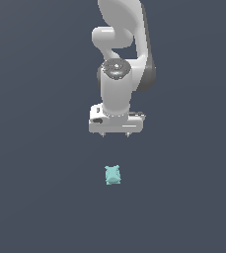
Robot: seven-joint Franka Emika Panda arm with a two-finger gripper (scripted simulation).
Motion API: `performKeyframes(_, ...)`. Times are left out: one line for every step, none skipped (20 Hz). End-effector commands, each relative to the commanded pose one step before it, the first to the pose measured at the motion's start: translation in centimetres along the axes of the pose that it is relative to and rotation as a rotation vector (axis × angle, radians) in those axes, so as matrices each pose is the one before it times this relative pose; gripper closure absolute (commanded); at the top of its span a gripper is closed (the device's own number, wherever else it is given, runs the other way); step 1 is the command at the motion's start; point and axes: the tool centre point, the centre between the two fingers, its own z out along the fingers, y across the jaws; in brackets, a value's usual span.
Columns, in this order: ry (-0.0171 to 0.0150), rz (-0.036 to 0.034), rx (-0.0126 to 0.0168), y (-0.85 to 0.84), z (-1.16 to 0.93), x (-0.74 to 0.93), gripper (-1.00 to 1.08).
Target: Pick up the object and move it to a goal position.
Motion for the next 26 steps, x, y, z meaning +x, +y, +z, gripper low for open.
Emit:
performKeyframes(0.0,0.0,0.0,0.001,0.0,0.0,-0.92)
performKeyframes(0.0,0.0,0.0,-0.071,0.002,0.005,-0.92)
performKeyframes(0.00059,0.00119,0.00187,-0.104,-0.032,0.006,-0.92)
performKeyframes(0.00068,0.00145,0.00225,-0.216,-0.036,0.01,-0.92)
performKeyframes(0.00092,0.00203,0.00313,-0.3,-0.051,0.007,-0.92)
performKeyframes(0.00114,0.00265,0.004,-0.381,-0.068,-0.006,-0.92)
performKeyframes(0.00113,0.00285,0.00416,-0.399,-0.076,-0.029,-0.92)
performKeyframes(0.00085,0.00236,0.00329,-0.308,-0.067,-0.049,-0.92)
performKeyframes(0.00058,0.0018,0.00234,-0.217,-0.055,-0.061,-0.92)
performKeyframes(0.00032,0.00118,0.00136,-0.128,-0.04,-0.062,-0.92)
performKeyframes(0.0001,0.00051,0.00045,-0.042,-0.022,-0.045,-0.92)
performKeyframes(0.0,0.0,0.0,0.021,-0.006,-0.013,-0.92)
performKeyframes(-0.00014,-0.00039,-0.00056,0.038,0.016,0.022,-0.92)
performKeyframes(-0.00013,-0.00074,-0.00063,0.033,0.028,0.055,-0.92)
performKeyframes(-0.00005,-0.00061,-0.00032,0.045,0.034,0.089,-0.92)
performKeyframes(-0.00003,-0.00064,-0.00026,0.044,0.046,0.122,-0.92)
performKeyframes(-0.00002,-0.00114,-0.00038,0.015,0.059,0.154,-0.92)
performKeyframes(0.0,-0.00116,-0.0003,0.023,0.07,0.187,-0.92)
performKeyframes(0.00001,-0.00134,-0.00032,0.023,0.083,0.218,-0.92)
performKeyframes(0.00001,-0.00149,-0.00039,0.035,0.096,0.247,-0.92)
performKeyframes(-0.00002,-0.00175,-0.00053,0.048,0.112,0.278,-0.92)
performKeyframes(-0.00004,-0.00207,-0.00069,0.057,0.129,0.307,-0.92)
performKeyframes(-0.00005,-0.00217,-0.00074,0.073,0.144,0.335,-0.92)
performKeyframes(-0.00005,-0.00246,-0.0008,0.069,0.161,0.363,-0.92)
performKeyframes(-0.00005,-0.00255,-0.00082,0.081,0.178,0.391,-0.92)
performKeyframes(-0.00006,-0.00286,-0.00093,0.083,0.197,0.417,-0.92)
